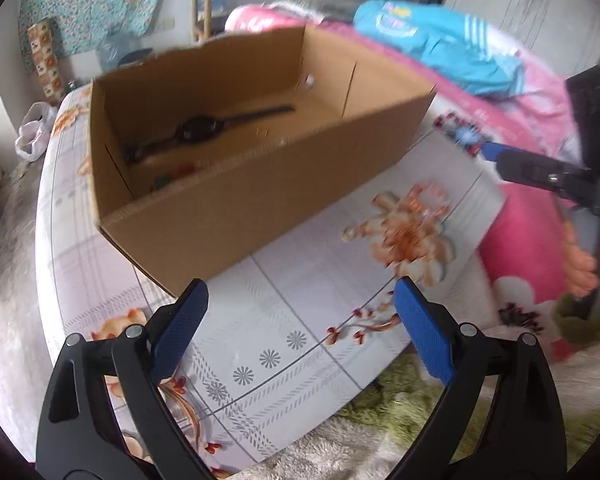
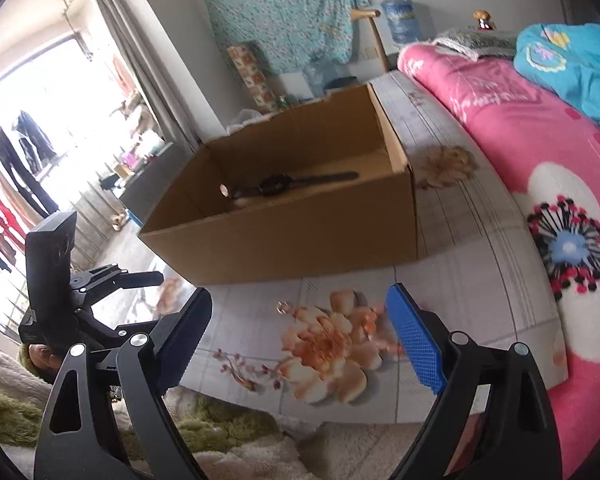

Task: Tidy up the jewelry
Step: 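Withdraw the right gripper back to the pink-orange bead bracelet, then close the right gripper on the pink-orange bead bracelet, then close the left gripper on the small gold ring while the right gripper holds the bracelet, then lift and carry the gold ring and bead bracelet over the box with both grippers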

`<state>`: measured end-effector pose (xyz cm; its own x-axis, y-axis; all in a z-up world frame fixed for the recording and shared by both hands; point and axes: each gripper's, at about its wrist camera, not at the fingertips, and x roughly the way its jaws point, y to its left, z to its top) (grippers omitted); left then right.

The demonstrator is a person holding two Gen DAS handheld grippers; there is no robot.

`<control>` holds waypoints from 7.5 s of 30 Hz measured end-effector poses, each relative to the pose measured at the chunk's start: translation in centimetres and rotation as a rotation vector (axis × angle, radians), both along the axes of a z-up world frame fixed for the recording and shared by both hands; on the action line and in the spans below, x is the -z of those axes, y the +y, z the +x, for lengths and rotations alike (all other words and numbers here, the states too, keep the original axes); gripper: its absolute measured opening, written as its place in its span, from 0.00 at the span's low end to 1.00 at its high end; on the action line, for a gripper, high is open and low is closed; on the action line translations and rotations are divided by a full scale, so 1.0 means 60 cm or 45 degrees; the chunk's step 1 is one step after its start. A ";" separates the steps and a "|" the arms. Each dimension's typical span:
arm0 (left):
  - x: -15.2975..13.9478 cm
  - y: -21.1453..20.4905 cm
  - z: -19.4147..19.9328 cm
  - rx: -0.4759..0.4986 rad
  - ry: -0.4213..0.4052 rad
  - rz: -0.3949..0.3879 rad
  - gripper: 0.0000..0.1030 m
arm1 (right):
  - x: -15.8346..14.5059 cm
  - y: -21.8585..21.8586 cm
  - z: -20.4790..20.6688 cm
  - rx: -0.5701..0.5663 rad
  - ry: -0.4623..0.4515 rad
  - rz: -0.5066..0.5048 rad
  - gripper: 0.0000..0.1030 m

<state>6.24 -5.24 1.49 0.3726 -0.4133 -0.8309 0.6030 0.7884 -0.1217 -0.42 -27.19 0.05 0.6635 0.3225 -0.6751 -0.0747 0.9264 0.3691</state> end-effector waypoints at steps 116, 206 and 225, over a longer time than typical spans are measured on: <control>0.087 -0.048 0.006 -0.258 -0.040 0.192 0.93 | 0.119 0.037 0.079 0.102 0.318 -0.274 0.10; -0.068 -0.130 -0.023 0.220 -0.354 -0.121 0.11 | 0.032 -0.071 -0.004 0.202 -0.001 0.139 0.10; -0.215 -0.062 0.108 0.107 -0.285 -0.307 0.11 | -0.169 -0.060 0.047 0.127 -0.363 0.032 0.10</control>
<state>12.73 -8.97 14.40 0.4911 -0.6252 -0.6066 0.6976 0.6993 -0.1560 2.40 -30.77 10.18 0.8544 0.2606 -0.4495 -0.0878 0.9251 0.3695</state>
